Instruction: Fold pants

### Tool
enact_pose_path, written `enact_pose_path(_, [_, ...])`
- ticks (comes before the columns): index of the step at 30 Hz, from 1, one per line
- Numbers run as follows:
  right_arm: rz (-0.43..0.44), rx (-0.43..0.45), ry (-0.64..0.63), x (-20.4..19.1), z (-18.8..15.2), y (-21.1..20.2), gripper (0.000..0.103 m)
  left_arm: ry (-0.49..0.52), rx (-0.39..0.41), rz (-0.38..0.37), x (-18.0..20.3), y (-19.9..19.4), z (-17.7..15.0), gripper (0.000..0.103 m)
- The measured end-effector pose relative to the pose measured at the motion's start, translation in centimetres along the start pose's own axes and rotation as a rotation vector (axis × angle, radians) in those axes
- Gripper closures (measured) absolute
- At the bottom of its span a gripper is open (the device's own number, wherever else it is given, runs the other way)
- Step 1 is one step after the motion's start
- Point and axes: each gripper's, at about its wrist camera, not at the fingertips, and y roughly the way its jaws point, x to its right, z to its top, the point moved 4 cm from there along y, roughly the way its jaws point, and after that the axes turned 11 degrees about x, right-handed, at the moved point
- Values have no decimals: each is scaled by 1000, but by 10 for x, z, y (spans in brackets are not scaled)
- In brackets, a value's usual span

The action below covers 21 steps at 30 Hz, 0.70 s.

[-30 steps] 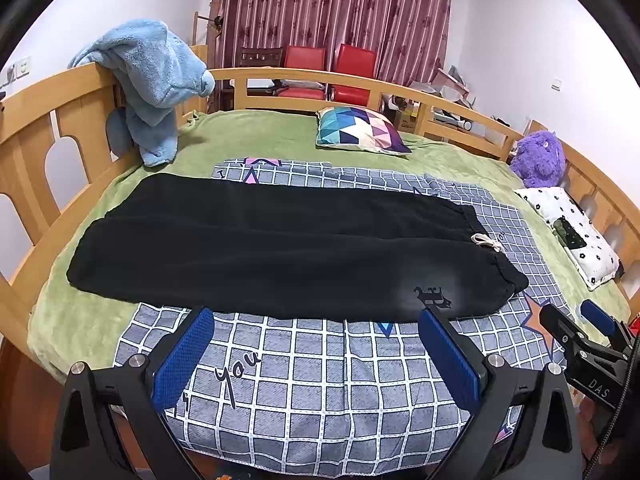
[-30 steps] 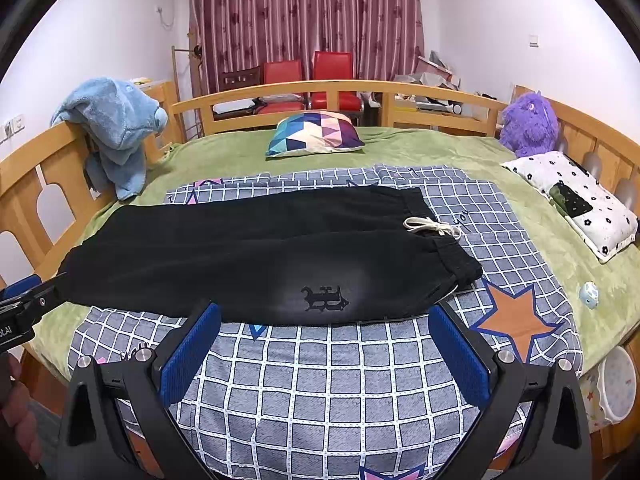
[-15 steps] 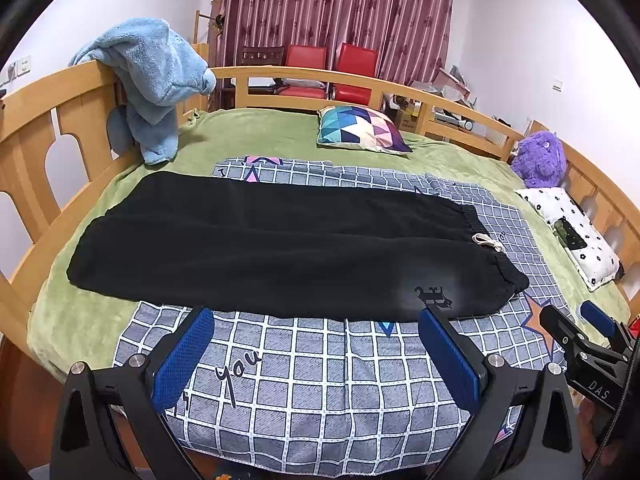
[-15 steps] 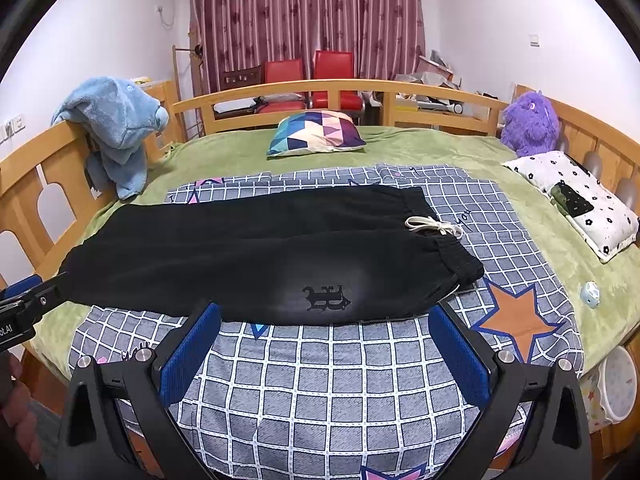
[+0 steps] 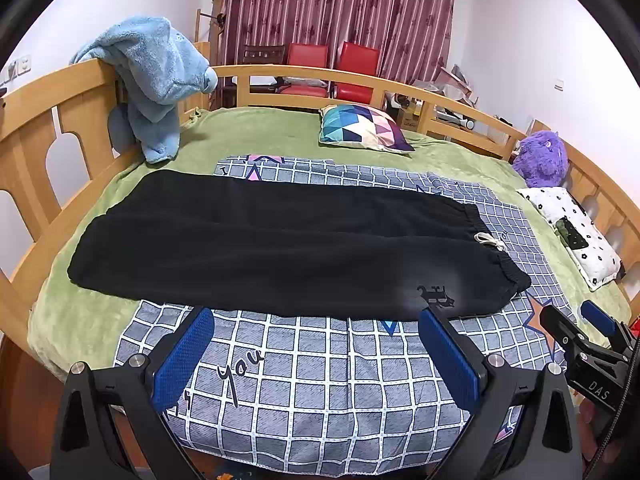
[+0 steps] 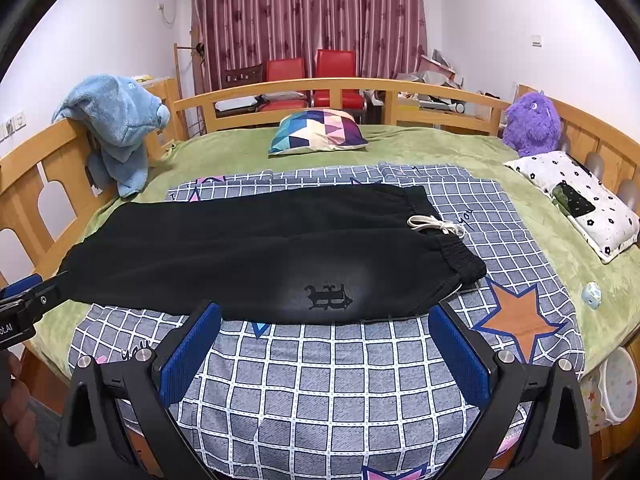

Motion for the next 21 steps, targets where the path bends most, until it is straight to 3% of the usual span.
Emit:
enact_pose_path(8, [-48,36,-63,-7,-7,-10,1,-25,0,-38,-10,-1,-1,0])
enact_pose_path(13, [-118,38,-111,-6,-7,-21,1,-28,4,-8,-17,-4,-8,0])
enact_pose_path(18, [-91,58,-112,-1,-13,-28,1,-27,-13,13,-22,-4,-17,0])
enact_pose_path(21, [-30,49,-71,3,-16,-24,1,-9,-20,15,-27,-1,-17,0])
